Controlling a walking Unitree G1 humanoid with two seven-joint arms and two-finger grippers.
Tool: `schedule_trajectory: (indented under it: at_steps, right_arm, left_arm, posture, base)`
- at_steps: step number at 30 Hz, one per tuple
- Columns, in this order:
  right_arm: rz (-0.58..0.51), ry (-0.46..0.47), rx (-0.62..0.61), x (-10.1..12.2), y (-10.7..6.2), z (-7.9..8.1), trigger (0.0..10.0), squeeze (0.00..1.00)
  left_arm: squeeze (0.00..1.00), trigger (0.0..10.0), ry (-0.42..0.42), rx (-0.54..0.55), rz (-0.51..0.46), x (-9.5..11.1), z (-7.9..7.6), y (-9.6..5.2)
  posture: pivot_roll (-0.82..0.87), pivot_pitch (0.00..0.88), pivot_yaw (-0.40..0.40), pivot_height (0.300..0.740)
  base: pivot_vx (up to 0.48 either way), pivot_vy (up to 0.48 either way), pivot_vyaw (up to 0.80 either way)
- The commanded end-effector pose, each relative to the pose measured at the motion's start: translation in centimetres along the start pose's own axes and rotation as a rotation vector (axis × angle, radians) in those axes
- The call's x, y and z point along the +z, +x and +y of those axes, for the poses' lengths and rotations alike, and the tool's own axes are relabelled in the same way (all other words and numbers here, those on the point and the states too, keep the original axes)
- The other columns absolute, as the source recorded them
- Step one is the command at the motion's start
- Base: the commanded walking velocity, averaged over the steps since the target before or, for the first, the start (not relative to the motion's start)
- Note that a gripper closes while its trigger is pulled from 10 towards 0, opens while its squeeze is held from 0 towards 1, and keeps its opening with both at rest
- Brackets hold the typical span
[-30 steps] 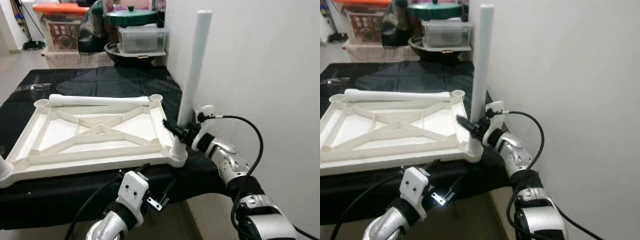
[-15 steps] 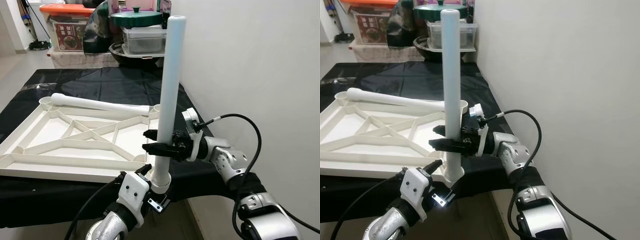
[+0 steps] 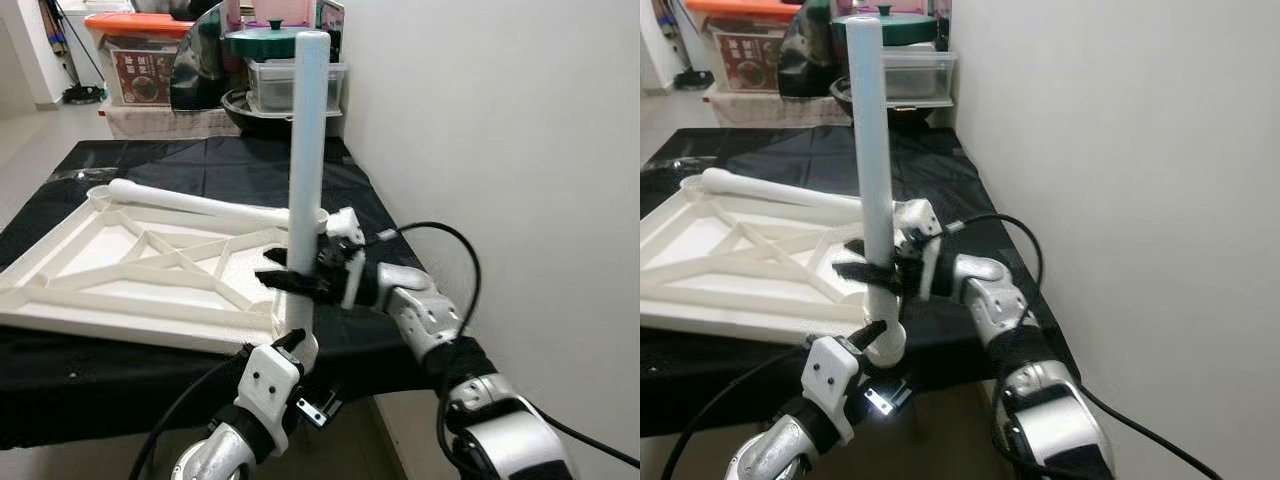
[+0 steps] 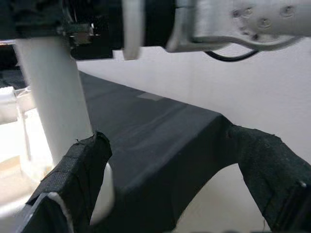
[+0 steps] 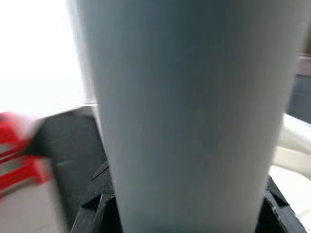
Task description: Building children table
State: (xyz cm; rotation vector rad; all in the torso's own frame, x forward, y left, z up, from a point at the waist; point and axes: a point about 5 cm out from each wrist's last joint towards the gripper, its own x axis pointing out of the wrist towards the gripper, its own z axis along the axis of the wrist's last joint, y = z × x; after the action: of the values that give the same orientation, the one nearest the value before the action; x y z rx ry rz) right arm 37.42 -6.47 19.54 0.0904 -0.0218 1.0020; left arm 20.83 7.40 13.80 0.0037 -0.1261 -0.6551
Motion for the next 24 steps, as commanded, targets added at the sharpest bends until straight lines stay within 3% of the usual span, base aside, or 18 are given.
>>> schedule_trajectory:
  at_steps: [1,3,4,5,6,8,10,12,17,18,19,20,21,22,24]
  right_arm:
    - [0.002,0.096,-0.238,-1.3,-0.9,-1.8,0.0,0.00]
    - [0.011,0.124,-0.680,-1.9,-2.3,-4.1,0.0,0.00]
    - [0.016,0.131,-0.834,-2.2,-3.0,-4.7,0.0,0.00]
    - [0.016,0.131,-0.834,-2.2,-3.0,-4.7,0.0,0.00]
    - [0.020,0.126,-0.937,-2.4,-3.5,-5.0,0.0,0.00]
    - [0.015,0.143,-1.009,-2.6,-3.8,-5.0,0.0,0.00]
    - [0.015,0.143,-1.009,-2.6,-3.8,-5.0,0.0,0.00]
    - [-0.003,0.188,-1.154,-3.0,-3.7,-4.4,0.0,0.00]
    - [-0.003,0.188,-1.154,-3.0,-3.7,-4.4,0.0,0.00]
    - [-0.013,0.210,-1.229,-3.3,-3.4,-3.7,0.0,0.00]
    - [-0.013,0.210,-1.229,-3.3,-3.4,-3.7,0.0,0.00]
    - [-0.009,0.222,-1.286,-3.6,-3.1,-3.2,5.4,0.00]
    - [-0.009,0.222,-1.286,-3.6,-3.1,-3.2,5.4,0.00]
    - [-0.017,0.222,-1.286,-3.7,-2.8,-3.0,10.0,0.00]
    - [-0.021,0.217,-1.289,-3.7,-2.6,-2.9,10.0,0.00]
  left_arm:
    - [0.00,10.0,-0.009,-0.003,0.011,-0.2,-0.1,-0.1]
    - [0.00,10.0,-0.011,-0.006,0.012,-0.2,-0.1,-0.1]
    - [0.00,10.0,-0.012,-0.006,0.012,-0.2,-0.1,-0.1]
    - [0.00,10.0,-0.012,-0.006,0.012,-0.2,-0.1,-0.1]
    - [0.00,10.0,-0.012,-0.007,0.013,-0.2,-0.2,-0.1]
    - [0.00,10.0,-0.012,-0.008,0.013,-0.3,-0.2,-0.1]
    - [0.00,10.0,-0.012,-0.008,0.013,-0.3,-0.2,-0.1]
    - [0.00,10.0,-0.012,-0.008,0.015,-0.3,-0.2,-0.1]
    - [0.00,10.0,-0.012,-0.008,0.015,-0.3,-0.2,-0.1]
    - [0.00,10.0,-0.012,-0.009,0.016,-0.3,-0.2,-0.1]
    - [0.00,10.0,-0.012,-0.009,0.016,-0.3,-0.2,-0.1]
    - [0.00,10.0,-0.010,-0.010,0.017,-0.3,-0.2,-0.1]
    - [0.00,10.0,-0.010,-0.010,0.017,-0.3,-0.2,-0.1]
    - [0.00,10.0,-0.010,-0.010,0.018,-0.4,-0.2,-0.2]
    - [0.00,10.0,-0.010,-0.011,0.019,-0.4,-0.3,-0.2]
  posture:
    - [0.13,0.029,-0.071,0.740]
    - [0.13,0.030,-0.071,0.740]
    - [0.13,0.030,-0.069,0.740]
    - [0.13,0.030,-0.069,0.740]
    - [0.13,0.030,-0.069,0.740]
    - [0.13,0.030,-0.073,0.740]
    - [0.13,0.030,-0.073,0.740]
    - [0.13,0.028,-0.072,0.740]
    - [0.13,0.028,-0.072,0.740]
    - [0.13,0.024,-0.073,0.740]
    - [0.13,0.024,-0.073,0.740]
    - [0.13,0.021,-0.075,0.740]
    - [0.13,0.021,-0.075,0.740]
    - [0.13,0.018,-0.072,0.740]
    - [0.13,0.018,-0.072,0.740]
  base:
    - [0.000,0.000,0.00]
    - [0.000,0.000,0.00]
    - [0.000,0.000,0.00]
    - [0.000,0.000,0.00]
    - [0.000,0.000,0.00]
    - [0.000,0.000,0.00]
    - [0.000,0.000,0.00]
    - [0.000,0.000,0.00]
    - [0.000,0.000,0.00]
    - [0.000,0.000,0.00]
    - [0.000,0.000,0.00]
    - [0.000,0.000,0.00]
    - [0.000,0.000,0.00]
    - [0.000,0.000,0.00]
    - [0.000,0.000,0.00]
